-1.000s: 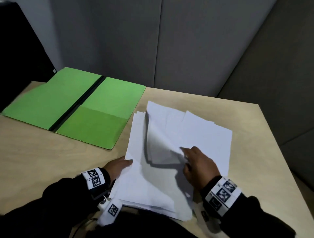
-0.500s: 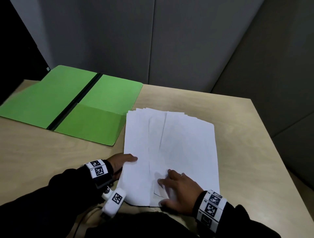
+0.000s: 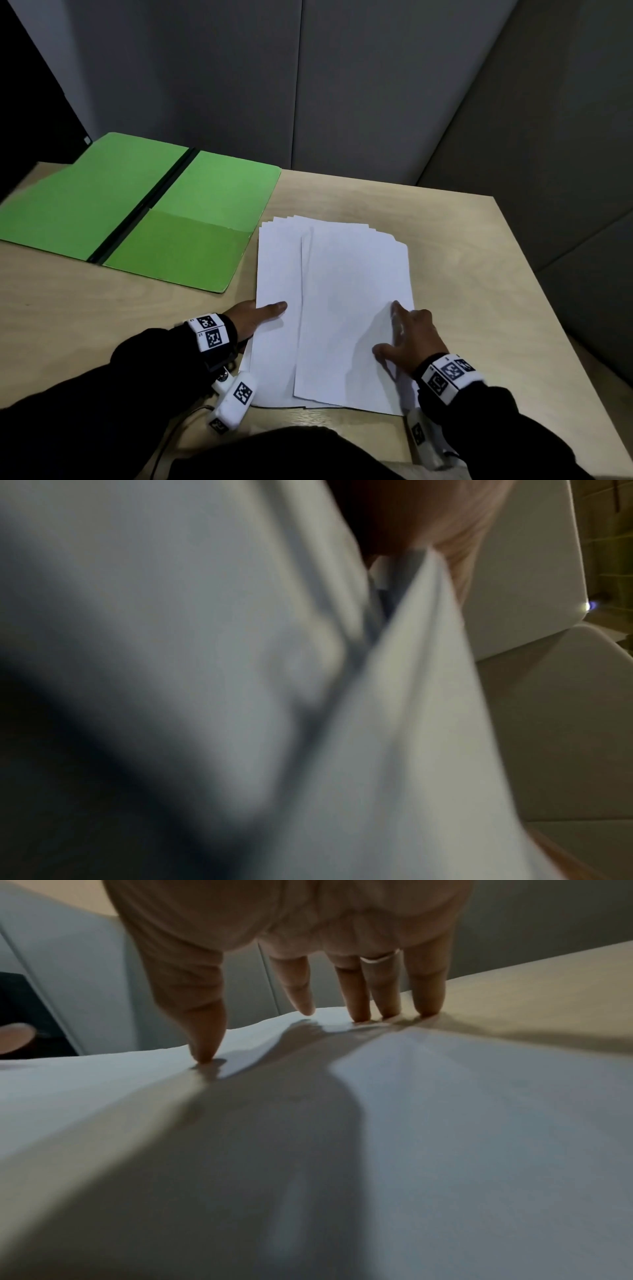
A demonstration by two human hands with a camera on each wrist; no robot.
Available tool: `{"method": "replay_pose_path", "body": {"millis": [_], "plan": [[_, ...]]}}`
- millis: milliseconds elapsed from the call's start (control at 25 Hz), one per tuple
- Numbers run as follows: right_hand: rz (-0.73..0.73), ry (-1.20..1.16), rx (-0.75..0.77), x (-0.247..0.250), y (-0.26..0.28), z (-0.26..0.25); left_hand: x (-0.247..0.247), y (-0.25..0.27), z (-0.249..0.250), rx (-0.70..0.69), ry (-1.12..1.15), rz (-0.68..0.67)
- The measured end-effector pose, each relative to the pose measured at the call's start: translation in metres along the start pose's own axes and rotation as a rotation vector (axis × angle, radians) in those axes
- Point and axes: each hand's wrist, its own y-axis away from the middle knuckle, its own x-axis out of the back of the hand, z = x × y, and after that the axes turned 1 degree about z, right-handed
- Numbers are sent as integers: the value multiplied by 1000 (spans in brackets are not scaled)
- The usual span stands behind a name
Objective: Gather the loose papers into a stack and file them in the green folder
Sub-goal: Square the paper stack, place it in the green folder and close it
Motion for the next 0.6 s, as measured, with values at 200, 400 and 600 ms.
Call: {"method": "replay_pose_path", "body": {"millis": [200,400,600], "plan": [[-51,50,85,-13,9,-27,-13,-6,-4,-53,-91,7],[48,-116,89,-4,3,-15,-12,-5,-17,-118,-134,104],[175,-898,56,33,6,-3,-21,12,-1,-231,149,41]]}}
